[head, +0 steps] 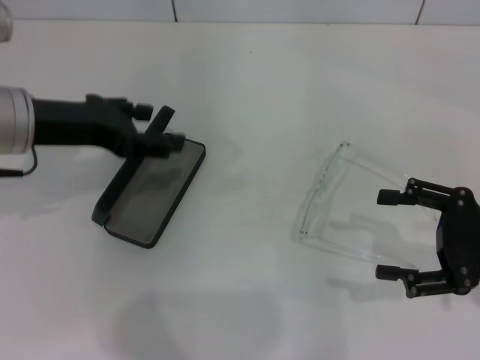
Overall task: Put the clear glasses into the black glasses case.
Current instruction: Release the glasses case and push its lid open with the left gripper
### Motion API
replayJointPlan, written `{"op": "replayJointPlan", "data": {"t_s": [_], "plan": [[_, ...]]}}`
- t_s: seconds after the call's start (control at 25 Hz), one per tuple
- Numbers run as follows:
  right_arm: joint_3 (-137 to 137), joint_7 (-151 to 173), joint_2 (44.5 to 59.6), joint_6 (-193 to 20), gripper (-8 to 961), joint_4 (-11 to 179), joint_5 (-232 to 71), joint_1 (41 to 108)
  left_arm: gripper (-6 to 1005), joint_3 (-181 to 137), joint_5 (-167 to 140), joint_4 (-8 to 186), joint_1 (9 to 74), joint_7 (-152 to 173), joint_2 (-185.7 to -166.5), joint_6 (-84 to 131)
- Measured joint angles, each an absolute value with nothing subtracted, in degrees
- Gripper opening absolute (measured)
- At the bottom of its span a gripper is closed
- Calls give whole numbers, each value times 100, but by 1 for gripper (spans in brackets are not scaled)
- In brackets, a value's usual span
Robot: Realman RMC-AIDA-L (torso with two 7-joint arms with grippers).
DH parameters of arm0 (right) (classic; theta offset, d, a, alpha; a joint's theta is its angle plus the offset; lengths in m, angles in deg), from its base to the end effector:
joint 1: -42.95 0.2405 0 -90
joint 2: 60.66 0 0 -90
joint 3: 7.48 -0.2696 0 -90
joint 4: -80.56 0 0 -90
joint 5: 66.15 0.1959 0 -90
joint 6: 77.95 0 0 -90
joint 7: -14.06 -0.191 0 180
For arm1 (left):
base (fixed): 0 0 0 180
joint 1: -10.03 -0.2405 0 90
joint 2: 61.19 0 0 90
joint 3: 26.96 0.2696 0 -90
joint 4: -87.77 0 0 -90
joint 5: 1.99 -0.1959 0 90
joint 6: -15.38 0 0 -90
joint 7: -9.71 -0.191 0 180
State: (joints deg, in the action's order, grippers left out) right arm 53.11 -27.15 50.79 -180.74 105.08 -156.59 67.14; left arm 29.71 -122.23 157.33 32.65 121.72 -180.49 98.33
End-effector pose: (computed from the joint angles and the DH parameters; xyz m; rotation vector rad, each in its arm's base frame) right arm 0.2444 0.2697 -0.0319 -2.7786 -0.1420 0.9791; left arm -0.2417 0.3540 -0.0095 -2.6191 -0.7995 -0.2985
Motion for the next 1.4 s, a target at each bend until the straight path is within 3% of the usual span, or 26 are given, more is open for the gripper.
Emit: {"op": "replayJointPlan", "data": {"t_s": [0.28,0.72,1.16,1.28,1.4], "plan": [[5329,-2633,5071,-18043,872,10505,-15660,6706,875,3083,-12745,15840,3227,12641,-18093,9709],[5334,-2408,5095,-18033,872,10489,-15663,6676,773,3159,-13034,15782,3208,12686,-18097,9536],[5334,-2384,5105,-18034,872,10504,-15798,6680,563,3309,-13181,15614,3257,12702,-18088,9262],[5334,-2318,5105,-18034,872,10503,-15800,6678,385,3395,-13184,15628,3287,12706,-18080,9279],[5334,-2256,5104,-18034,872,10470,-15800,6672,375,3512,-13191,15654,3353,12701,-18074,9281]]}}
